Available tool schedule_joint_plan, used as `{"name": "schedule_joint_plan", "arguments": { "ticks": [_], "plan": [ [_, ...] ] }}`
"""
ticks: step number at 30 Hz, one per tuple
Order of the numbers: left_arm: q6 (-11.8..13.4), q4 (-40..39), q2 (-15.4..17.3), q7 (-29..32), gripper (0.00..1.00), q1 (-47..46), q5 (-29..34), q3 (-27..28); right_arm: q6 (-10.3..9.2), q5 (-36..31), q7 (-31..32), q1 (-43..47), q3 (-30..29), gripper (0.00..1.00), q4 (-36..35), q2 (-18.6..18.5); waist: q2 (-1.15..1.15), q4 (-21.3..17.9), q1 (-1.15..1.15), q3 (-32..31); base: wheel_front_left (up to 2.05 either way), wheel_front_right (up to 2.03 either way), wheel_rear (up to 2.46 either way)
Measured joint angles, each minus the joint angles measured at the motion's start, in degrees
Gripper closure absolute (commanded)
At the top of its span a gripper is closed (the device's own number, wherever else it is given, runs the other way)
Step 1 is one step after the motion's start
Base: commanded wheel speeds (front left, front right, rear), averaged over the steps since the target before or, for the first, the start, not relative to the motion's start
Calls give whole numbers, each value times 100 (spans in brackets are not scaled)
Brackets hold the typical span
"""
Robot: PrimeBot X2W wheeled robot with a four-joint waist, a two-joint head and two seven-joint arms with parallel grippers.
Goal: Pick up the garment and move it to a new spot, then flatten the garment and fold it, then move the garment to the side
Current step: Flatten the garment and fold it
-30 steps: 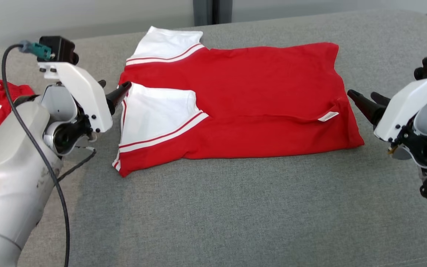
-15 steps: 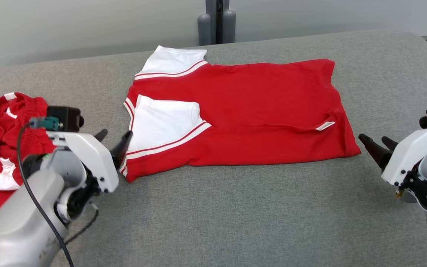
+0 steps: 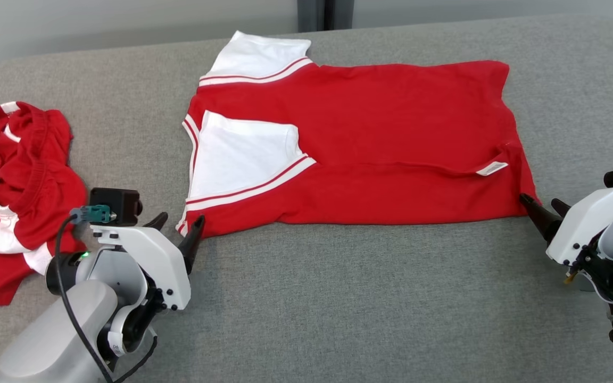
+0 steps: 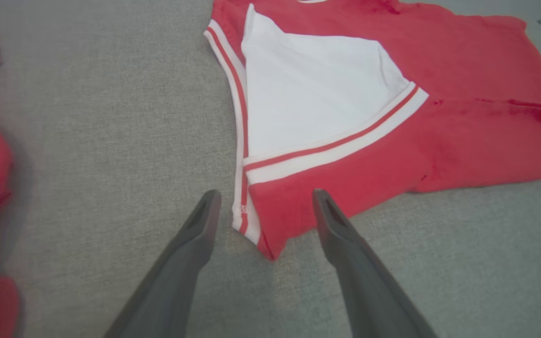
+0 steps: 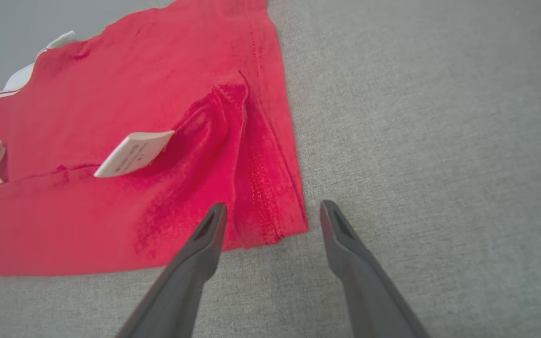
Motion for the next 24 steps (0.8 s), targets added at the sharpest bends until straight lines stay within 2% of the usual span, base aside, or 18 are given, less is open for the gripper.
{"name": "schedule_joint_plan", "arguments": {
  "ticks": [10, 14, 16, 17, 19, 20, 21, 22, 23, 24],
  "plan": [
    [202, 81, -58, 519, 0, -244, 103, -238, 0, 0, 31, -388, 267, 0, 437, 58, 0, 78, 0, 255, 0, 0, 0],
    [182, 203, -80, 722, 0, -271, 53, -308, 0, 54, 98, -525, 400, 0, 581, 74, 0, 60, 0, 295, 0, 0, 0],
    [177, 230, -82, 773, 21, -315, 53, -330, 0, 60, 125, -583, 475, 0, 631, 71, 0, 50, 0, 306, 0, 0, 0],
    [174, 235, -91, 775, 36, -335, 53, -337, 0, 63, 126, -600, 501, 0, 656, 71, 0, 47, 0, 311, 0, 0, 0],
    [158, 242, -108, 776, 53, -339, 51, -342, 0, 90, 123, -625, 543, 0, 711, 66, 0, 47, 0, 315, 0, 0, 0],
    [153, 244, -116, 779, 65, -340, 49, -342, 0, 119, 120, -637, 566, 0, 740, 62, 0, 48, 0, 318, 0, 0, 0],
    [137, 245, -123, 767, 94, -341, 45, -342, 0, 136, 112, -654, 597, 53, 766, 59, 0, 50, 0, 319, 0, 0, 0],
    [110, 252, -129, 764, 100, -343, 44, -341, -1, 160, 94, -662, 627, 61, 782, 56, 0, 51, 0, 317, 0, 0, 0],
    [107, 257, -135, 759, 100, -344, 43, -342, -1, 170, 76, -672, 653, 89, 800, 49, 0, 52, 0, 314, 0, 0, 0],
    [100, 267, -142, 756, 100, -344, 43, -342, -1, 179, 73, -686, 678, 100, 817, 45, 0, 52, 0, 308, 0, 0, 0]
  ]
}}
